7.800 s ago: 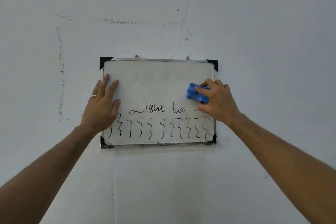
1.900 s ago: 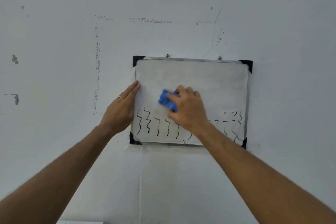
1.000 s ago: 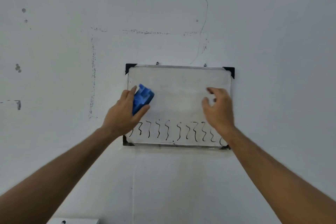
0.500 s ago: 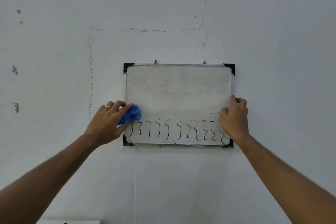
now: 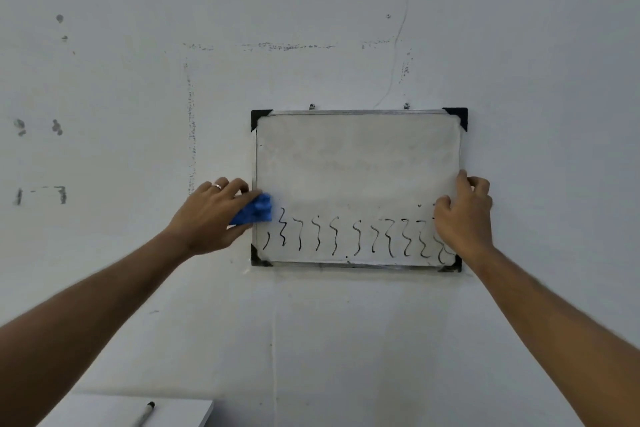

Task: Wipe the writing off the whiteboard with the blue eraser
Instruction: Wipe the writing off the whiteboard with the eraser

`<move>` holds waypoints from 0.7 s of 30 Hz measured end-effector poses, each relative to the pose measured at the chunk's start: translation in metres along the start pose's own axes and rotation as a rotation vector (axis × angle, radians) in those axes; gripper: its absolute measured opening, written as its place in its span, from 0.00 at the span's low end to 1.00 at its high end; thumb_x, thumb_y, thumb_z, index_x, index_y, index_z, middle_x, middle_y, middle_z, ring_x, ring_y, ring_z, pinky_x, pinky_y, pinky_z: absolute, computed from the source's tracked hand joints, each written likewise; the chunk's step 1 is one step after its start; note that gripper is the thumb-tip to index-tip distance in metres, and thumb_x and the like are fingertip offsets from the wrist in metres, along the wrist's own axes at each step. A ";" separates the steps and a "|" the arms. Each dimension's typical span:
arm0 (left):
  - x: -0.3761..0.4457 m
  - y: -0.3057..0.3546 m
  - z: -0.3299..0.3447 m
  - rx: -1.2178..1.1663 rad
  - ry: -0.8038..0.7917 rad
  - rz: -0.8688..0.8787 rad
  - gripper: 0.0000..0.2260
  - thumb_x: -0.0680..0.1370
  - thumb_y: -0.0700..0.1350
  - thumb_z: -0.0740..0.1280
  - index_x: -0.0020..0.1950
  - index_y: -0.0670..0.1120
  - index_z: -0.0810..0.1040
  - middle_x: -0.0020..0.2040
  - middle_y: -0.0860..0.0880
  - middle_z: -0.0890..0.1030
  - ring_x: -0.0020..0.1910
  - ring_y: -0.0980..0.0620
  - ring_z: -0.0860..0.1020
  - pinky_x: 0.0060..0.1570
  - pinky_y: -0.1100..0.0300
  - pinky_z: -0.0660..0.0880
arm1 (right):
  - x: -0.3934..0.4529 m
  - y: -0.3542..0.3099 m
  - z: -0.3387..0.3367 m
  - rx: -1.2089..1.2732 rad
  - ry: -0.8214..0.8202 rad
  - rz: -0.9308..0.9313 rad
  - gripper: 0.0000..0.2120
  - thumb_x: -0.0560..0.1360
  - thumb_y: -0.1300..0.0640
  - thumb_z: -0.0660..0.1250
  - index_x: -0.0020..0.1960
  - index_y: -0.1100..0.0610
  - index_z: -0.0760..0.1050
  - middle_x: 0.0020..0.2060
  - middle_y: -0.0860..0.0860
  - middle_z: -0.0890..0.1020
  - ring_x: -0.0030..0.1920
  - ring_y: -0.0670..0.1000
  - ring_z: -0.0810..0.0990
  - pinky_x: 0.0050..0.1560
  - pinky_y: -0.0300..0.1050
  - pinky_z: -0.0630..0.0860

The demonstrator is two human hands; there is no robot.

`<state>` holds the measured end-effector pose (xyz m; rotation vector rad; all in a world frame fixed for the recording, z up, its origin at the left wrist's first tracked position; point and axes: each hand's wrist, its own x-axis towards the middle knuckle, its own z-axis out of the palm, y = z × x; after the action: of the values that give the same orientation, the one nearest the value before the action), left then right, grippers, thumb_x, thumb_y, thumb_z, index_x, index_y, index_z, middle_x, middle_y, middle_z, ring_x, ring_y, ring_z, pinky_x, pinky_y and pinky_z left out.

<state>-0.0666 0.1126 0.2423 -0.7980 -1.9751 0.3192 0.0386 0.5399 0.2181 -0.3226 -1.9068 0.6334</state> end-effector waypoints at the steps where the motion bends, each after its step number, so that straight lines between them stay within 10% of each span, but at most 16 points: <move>1: -0.001 0.005 0.000 -0.016 -0.012 -0.019 0.27 0.75 0.55 0.70 0.72 0.48 0.72 0.57 0.47 0.77 0.47 0.43 0.77 0.44 0.50 0.75 | 0.000 0.000 0.001 0.002 0.001 0.001 0.28 0.80 0.58 0.57 0.79 0.60 0.57 0.72 0.56 0.61 0.67 0.62 0.64 0.60 0.57 0.72; 5: -0.017 0.022 0.018 0.067 -0.054 0.236 0.30 0.71 0.55 0.73 0.71 0.48 0.73 0.57 0.47 0.78 0.47 0.44 0.78 0.44 0.50 0.77 | 0.001 0.000 0.002 -0.002 -0.004 0.005 0.27 0.80 0.58 0.57 0.78 0.60 0.57 0.71 0.56 0.61 0.67 0.62 0.64 0.60 0.57 0.73; 9: -0.014 0.012 0.014 -0.040 0.003 -0.043 0.27 0.75 0.56 0.69 0.72 0.49 0.71 0.57 0.47 0.77 0.47 0.44 0.76 0.45 0.50 0.75 | 0.001 0.000 0.001 -0.002 -0.001 0.010 0.28 0.80 0.58 0.57 0.79 0.60 0.57 0.71 0.56 0.61 0.67 0.62 0.64 0.59 0.56 0.72; 13: -0.023 0.024 0.029 0.068 -0.033 0.299 0.29 0.72 0.54 0.72 0.71 0.48 0.73 0.57 0.48 0.77 0.48 0.45 0.78 0.45 0.52 0.77 | 0.000 -0.001 0.002 -0.003 -0.003 0.008 0.28 0.80 0.58 0.57 0.79 0.60 0.56 0.71 0.56 0.61 0.67 0.61 0.64 0.58 0.55 0.72; 17: -0.013 0.014 0.016 -0.001 0.027 0.029 0.27 0.74 0.55 0.71 0.71 0.48 0.72 0.57 0.47 0.78 0.47 0.44 0.77 0.44 0.51 0.74 | 0.000 -0.002 0.002 -0.011 -0.001 0.017 0.28 0.80 0.57 0.57 0.79 0.60 0.56 0.71 0.56 0.61 0.67 0.62 0.64 0.59 0.56 0.72; 21: -0.027 0.024 0.031 0.059 -0.033 0.306 0.28 0.72 0.55 0.73 0.70 0.48 0.74 0.56 0.48 0.77 0.47 0.45 0.78 0.44 0.52 0.77 | 0.000 -0.002 0.003 -0.012 -0.001 0.018 0.28 0.80 0.57 0.58 0.78 0.59 0.56 0.71 0.56 0.61 0.67 0.62 0.64 0.59 0.57 0.73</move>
<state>-0.0740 0.1156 0.1956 -1.0640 -1.8631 0.5704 0.0362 0.5375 0.2190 -0.3472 -1.9112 0.6339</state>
